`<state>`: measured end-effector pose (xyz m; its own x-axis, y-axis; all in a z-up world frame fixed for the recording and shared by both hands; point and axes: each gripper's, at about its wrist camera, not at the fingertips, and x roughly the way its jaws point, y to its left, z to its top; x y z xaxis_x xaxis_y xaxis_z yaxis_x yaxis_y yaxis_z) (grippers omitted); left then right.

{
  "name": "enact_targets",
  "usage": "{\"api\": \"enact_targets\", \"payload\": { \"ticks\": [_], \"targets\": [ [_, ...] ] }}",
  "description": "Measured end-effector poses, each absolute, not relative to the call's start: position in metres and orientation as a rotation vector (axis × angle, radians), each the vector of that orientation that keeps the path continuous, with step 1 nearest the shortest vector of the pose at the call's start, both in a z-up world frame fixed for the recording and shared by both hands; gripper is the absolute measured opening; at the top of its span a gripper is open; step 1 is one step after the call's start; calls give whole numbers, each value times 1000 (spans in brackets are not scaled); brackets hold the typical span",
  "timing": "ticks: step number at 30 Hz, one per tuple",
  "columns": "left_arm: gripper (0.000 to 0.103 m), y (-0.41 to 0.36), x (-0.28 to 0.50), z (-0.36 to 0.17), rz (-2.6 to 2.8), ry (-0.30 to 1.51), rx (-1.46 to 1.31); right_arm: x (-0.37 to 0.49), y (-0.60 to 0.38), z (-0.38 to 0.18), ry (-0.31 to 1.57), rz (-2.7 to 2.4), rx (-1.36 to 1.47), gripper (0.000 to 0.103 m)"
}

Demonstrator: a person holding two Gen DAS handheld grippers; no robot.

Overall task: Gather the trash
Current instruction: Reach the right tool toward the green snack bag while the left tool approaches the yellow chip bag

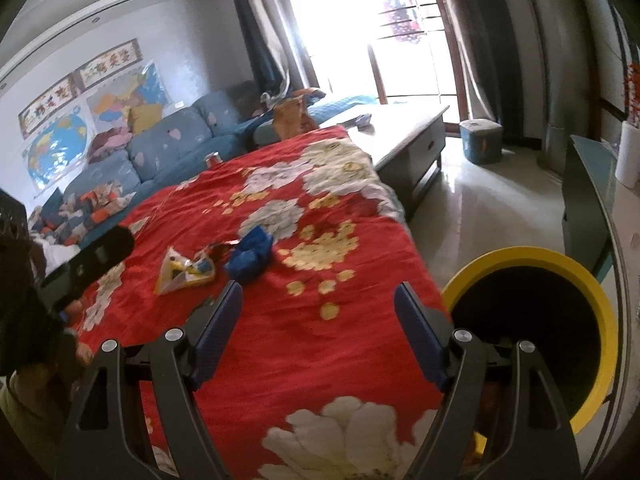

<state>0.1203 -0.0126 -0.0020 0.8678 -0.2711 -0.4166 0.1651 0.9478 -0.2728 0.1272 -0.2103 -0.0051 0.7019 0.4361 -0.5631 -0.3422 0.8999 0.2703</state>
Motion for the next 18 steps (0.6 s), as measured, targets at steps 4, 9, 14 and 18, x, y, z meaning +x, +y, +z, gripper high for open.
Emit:
{"api": "enact_targets", "payload": {
  "ticks": [4, 9, 14, 18],
  "targets": [
    [92, 5, 121, -3, -194, 461, -260, 125, -194, -7, 677, 472, 134, 76],
    [92, 21, 122, -5, -162, 460, -284, 121, -172, -9, 691, 522, 104, 76],
    [92, 35, 121, -8, -128, 459, -297, 117, -151, -11, 702, 563, 82, 76],
    [92, 44, 122, -11, -100, 460, -304, 116, -139, -11, 710, 588, 65, 76]
  ]
}}
